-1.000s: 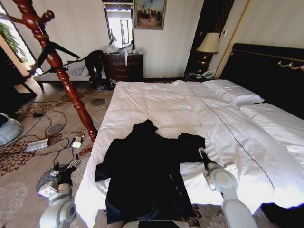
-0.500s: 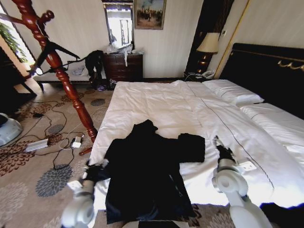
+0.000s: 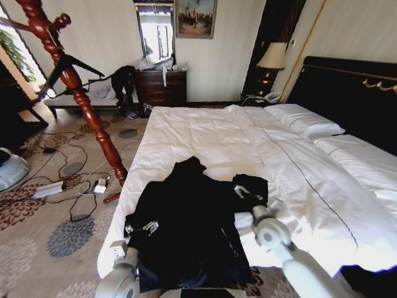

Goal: Pick up the clothes from the bed and hang them on the clothes hanger.

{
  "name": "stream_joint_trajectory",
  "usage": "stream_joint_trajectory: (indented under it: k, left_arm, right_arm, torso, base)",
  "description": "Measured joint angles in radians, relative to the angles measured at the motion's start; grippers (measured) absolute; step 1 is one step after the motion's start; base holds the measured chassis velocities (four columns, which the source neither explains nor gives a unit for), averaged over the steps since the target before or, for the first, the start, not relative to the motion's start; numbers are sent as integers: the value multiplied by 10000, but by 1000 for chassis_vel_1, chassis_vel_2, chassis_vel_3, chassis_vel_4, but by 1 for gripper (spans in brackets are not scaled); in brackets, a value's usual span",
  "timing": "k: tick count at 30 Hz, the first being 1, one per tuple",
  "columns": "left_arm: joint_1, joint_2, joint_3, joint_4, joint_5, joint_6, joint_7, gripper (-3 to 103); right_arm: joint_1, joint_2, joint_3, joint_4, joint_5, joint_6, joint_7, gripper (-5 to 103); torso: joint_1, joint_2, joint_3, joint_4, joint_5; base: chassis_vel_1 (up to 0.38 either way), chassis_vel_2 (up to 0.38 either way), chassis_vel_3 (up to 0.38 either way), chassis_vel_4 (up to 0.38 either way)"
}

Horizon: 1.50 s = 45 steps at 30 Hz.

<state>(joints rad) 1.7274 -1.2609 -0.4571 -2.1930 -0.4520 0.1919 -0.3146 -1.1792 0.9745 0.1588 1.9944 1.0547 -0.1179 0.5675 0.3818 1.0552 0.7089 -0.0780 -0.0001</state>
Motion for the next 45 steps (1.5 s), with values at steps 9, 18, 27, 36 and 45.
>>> stream_joint_trajectory:
  k: [9, 18, 27, 36, 45]
  left_arm:
    - [-253, -287, -351, 613, -679, 398, -556, 100]
    - [-401, -1011, -930, 298, -2010, 723, -1104, 100]
    - [-317, -1199, -958, 766, -2294, 766, -1148, 100]
    - [-553, -1232, -921, 757, -2473, 758, -1019, 77]
    - [-922, -1277, -877, 836, -2956, 768, -1095, 44]
  right_arm:
    - [987, 697, -1333, -847, -1047, 143, -478, 100]
    - [162, 569, -516, -238, -1113, 162, -334, 100]
    - [-80, 520, -69, 124, -975, 119, -85, 100]
    - [-423, 534, 96, 236, -938, 56, 57, 100]
    - [-750, 501, 341, 407, -944, 22, 140, 100]
  torso:
    - [1, -1, 0, 1, -1]
    - [1, 0, -1, -2, 4]
    - [1, 0, -1, 1, 1]
    - [0, 0, -1, 1, 1]
    - [1, 0, -1, 0, 1]
  base:
    - [0, 0, 0, 0]
    - [0, 0, 0, 0]
    - [0, 0, 0, 0]
    - [0, 0, 0, 0]
    - [0, 0, 0, 0]
